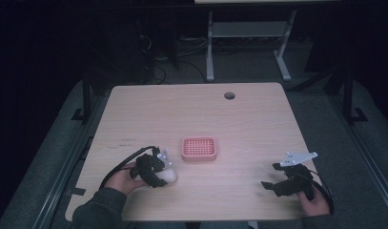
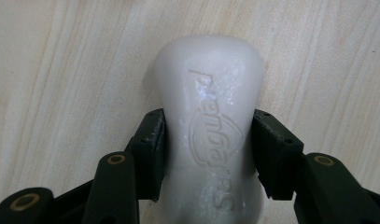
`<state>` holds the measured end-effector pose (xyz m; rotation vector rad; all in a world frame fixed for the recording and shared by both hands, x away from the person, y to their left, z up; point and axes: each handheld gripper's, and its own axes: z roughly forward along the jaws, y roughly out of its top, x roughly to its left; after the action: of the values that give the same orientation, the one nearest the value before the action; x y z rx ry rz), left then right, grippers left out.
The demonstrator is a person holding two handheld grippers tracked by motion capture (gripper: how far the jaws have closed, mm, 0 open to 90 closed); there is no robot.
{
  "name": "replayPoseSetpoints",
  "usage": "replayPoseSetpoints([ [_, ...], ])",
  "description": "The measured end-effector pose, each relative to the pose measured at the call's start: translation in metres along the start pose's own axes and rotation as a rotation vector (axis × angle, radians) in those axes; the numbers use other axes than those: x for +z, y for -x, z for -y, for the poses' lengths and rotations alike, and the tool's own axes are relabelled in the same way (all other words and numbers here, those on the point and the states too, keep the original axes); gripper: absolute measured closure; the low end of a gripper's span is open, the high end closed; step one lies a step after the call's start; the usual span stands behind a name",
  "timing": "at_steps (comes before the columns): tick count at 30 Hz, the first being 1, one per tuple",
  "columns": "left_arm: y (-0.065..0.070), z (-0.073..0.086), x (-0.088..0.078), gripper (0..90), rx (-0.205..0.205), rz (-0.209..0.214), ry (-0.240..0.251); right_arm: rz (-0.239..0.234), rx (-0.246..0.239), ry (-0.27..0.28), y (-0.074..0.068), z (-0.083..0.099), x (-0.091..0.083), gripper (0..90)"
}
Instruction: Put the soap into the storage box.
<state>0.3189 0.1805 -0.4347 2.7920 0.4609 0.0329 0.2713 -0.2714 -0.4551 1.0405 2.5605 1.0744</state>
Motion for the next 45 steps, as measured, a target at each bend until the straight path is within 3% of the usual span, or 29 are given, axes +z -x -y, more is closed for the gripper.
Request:
replayPoseSetpoints([
  [12,0.0,-0.001,0.001,49.8,0.008,0.004,-0.019,0.001,-0.001,0.001,0.0,0.0,0.0,14.3],
  [33,-0.002,-0.002,-0.007,49.9,-0.008,-0.003,0.035,0.002,-0.003,0.004,0.0,0.0,0.0,14.3],
  [45,-0.006,-0.015,-0.013,49.9,0.004,0.002,0.039,0.001,0.005,0.005,0.001,0.0,-0.001,14.3],
])
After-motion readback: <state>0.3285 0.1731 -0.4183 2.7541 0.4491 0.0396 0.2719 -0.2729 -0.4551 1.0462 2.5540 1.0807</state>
